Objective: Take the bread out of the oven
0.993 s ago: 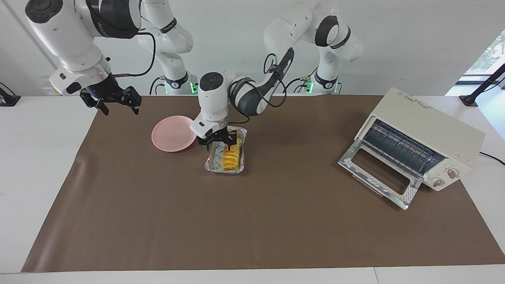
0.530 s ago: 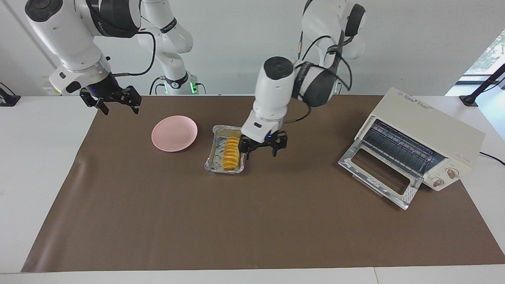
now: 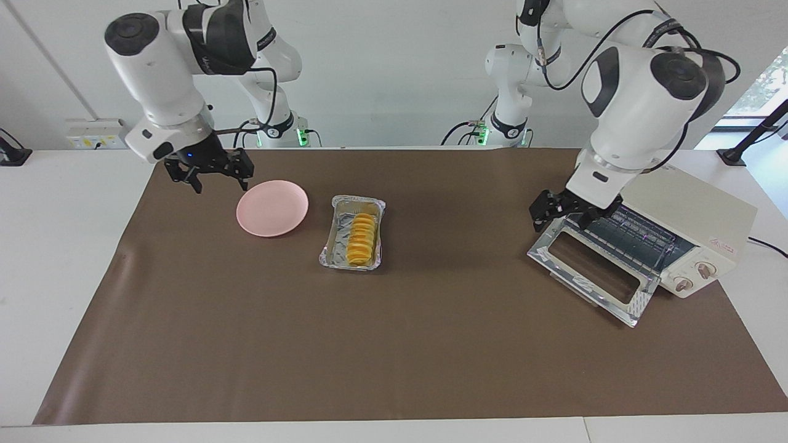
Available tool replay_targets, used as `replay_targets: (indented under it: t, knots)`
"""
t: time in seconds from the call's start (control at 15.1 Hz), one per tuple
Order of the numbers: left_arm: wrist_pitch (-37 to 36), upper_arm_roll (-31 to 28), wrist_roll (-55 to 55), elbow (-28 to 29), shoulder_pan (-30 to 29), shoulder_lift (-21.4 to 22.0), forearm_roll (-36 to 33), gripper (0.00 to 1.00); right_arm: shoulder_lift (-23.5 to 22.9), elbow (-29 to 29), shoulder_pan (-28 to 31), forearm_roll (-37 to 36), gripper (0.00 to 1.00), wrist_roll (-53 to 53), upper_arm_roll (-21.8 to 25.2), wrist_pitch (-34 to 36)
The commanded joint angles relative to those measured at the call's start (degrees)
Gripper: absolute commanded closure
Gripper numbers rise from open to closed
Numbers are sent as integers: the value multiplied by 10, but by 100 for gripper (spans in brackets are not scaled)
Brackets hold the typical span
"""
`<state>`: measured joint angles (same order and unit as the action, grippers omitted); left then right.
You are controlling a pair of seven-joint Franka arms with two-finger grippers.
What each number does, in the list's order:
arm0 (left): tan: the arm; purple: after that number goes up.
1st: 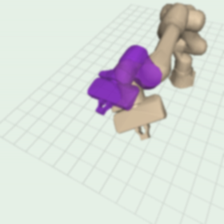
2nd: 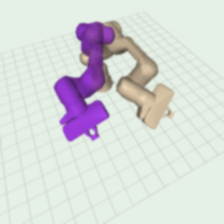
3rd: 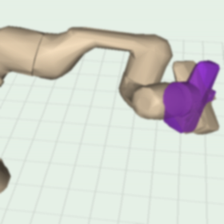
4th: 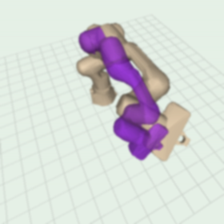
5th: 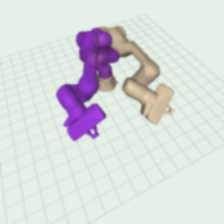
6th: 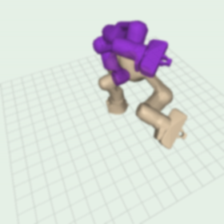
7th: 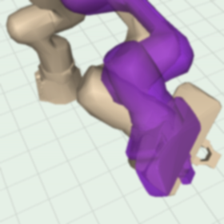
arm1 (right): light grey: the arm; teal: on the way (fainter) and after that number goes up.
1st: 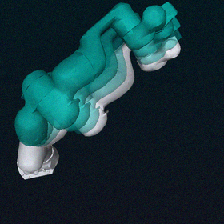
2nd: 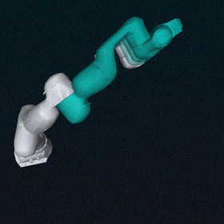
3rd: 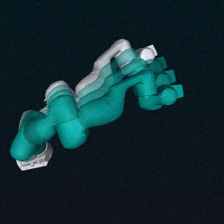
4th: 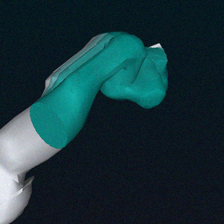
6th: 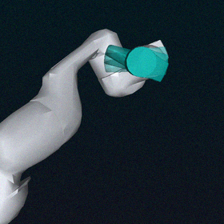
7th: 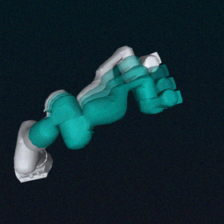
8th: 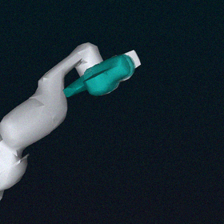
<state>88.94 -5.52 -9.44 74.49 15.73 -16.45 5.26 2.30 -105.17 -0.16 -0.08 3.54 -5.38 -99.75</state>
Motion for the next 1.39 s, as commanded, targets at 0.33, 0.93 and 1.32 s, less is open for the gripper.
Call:
replay_targets:
  t: [0.33, 0.93, 1.32]
  knots:
    - [-51, 12, 17, 95, -60, 114, -15, 0, 13, -200, -124, 59, 1, 174, -2, -176]
    - [-41, 67, 120, 160, -134, 167, -32, 0, -51, -280, -164, 59, 2, 210, -2, -371]
    - [-47, 69, 109, 132, -127, 129, -24, 0, -70, -286, -181, 59, 43, 240, -2, -402]
